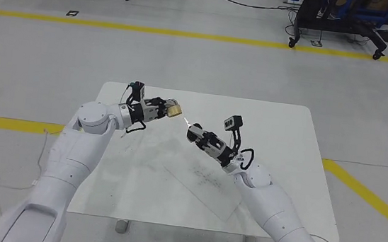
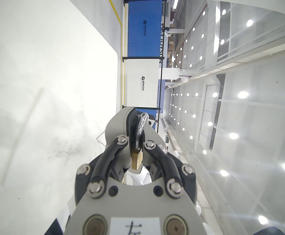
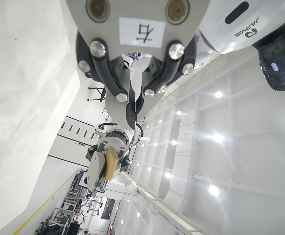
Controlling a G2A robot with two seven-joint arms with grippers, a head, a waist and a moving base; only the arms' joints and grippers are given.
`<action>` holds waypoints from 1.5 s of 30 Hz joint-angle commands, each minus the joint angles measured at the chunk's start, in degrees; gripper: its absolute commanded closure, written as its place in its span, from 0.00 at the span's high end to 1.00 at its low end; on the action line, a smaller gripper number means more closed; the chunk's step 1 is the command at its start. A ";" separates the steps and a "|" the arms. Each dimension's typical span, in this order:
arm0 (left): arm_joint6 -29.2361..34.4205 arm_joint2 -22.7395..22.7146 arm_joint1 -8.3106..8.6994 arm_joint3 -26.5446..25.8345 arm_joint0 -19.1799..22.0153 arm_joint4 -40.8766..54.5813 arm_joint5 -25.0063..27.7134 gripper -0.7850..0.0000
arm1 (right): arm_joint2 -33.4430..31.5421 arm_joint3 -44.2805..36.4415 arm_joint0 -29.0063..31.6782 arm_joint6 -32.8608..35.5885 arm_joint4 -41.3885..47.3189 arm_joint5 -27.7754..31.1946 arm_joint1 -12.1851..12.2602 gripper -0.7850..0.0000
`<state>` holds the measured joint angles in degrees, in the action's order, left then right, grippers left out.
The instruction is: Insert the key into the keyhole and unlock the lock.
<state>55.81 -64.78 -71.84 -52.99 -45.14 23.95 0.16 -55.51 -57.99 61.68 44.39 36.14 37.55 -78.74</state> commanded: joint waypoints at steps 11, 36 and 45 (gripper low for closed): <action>-12.22 0.48 -0.22 -4.80 -2.71 -3.56 -0.98 0.00 | 1.58 -2.65 0.96 -16.60 -12.79 -3.41 -0.82 0.00; -12.52 0.95 -0.59 -5.09 -2.70 -3.29 -5.82 0.00 | 2.68 2.37 -2.85 -15.02 -6.77 -9.62 -3.50 0.00; -13.31 1.40 -0.70 -5.12 -2.53 -4.77 -5.10 0.00 | 1.86 0.63 -2.13 -15.92 -8.95 -14.65 -3.40 0.00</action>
<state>42.42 -63.35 -72.52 -58.12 -47.64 18.95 -4.87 -53.39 -56.94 59.34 28.40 27.56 23.43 -82.25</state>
